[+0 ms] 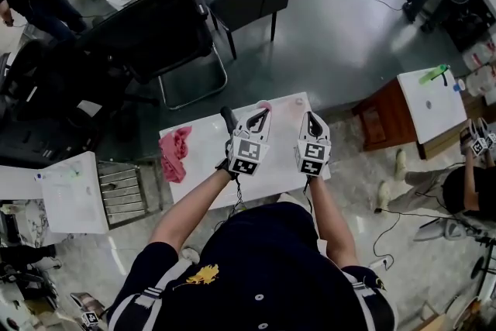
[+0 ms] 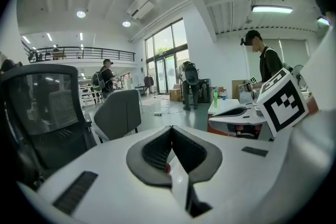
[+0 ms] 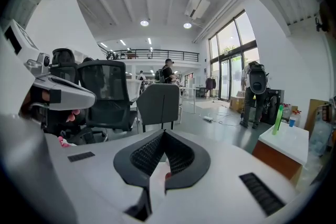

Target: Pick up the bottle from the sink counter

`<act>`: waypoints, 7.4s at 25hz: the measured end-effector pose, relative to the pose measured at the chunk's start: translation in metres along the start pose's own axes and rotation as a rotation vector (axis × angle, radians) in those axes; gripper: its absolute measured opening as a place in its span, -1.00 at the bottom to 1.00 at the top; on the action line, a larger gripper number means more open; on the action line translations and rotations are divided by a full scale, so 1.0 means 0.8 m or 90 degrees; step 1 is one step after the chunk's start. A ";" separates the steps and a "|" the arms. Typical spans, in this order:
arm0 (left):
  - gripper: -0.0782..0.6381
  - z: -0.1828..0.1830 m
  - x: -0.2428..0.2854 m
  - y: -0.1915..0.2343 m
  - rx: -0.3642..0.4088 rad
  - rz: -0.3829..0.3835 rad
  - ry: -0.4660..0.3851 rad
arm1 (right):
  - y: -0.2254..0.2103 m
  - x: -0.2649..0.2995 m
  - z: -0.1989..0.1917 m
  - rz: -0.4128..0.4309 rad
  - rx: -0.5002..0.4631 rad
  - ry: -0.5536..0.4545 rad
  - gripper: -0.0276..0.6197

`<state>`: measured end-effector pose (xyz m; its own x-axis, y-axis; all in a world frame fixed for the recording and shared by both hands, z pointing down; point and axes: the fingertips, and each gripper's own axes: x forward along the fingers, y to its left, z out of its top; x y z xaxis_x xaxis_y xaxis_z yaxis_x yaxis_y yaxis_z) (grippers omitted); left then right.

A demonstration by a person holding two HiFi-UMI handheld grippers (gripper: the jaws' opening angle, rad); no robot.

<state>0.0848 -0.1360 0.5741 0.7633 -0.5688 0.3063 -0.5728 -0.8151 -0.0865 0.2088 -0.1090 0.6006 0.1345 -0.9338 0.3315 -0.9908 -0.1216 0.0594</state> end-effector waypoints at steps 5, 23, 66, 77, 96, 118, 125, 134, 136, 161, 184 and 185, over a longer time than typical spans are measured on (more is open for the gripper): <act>-0.73 -0.016 0.007 -0.009 -0.007 -0.006 0.018 | -0.006 -0.001 -0.013 -0.004 0.016 0.020 -0.83; -0.73 -0.052 0.030 -0.006 -0.006 -0.006 0.072 | -0.031 0.026 -0.059 -0.027 0.025 0.055 -0.83; -0.73 -0.123 0.090 -0.016 -0.075 0.010 0.154 | -0.043 0.098 -0.127 0.046 0.033 0.147 -0.83; -0.73 -0.146 0.103 -0.001 -0.093 0.030 0.179 | -0.034 0.129 -0.149 0.061 0.026 0.170 -0.76; -0.73 -0.154 0.120 0.007 -0.131 0.047 0.187 | -0.017 0.191 -0.202 0.106 0.050 0.204 0.32; -0.73 -0.173 0.136 0.020 -0.155 0.065 0.201 | -0.005 0.242 -0.240 0.112 0.030 0.237 0.47; -0.73 -0.166 0.133 0.022 -0.159 0.065 0.198 | 0.001 0.249 -0.245 0.107 0.022 0.254 0.47; -0.73 -0.160 0.132 0.017 -0.169 0.065 0.193 | 0.000 0.256 -0.241 0.087 -0.060 0.242 0.40; -0.73 -0.161 0.130 0.018 -0.170 0.067 0.194 | 0.000 0.256 -0.240 0.090 -0.058 0.239 0.40; -0.73 -0.160 0.113 0.024 -0.169 0.083 0.184 | 0.001 0.252 -0.238 0.081 -0.066 0.197 0.40; -0.73 -0.126 0.093 0.051 -0.154 0.099 0.146 | 0.001 0.231 -0.173 0.107 -0.054 0.163 0.40; -0.73 -0.124 0.094 0.052 -0.154 0.099 0.144 | 0.001 0.229 -0.168 0.107 -0.049 0.162 0.40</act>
<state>0.0885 -0.2016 0.6878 0.5918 -0.6236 0.5108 -0.7515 -0.6560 0.0697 0.2348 -0.2348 0.7879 -0.0219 -0.8235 0.5669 -0.9968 0.0618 0.0511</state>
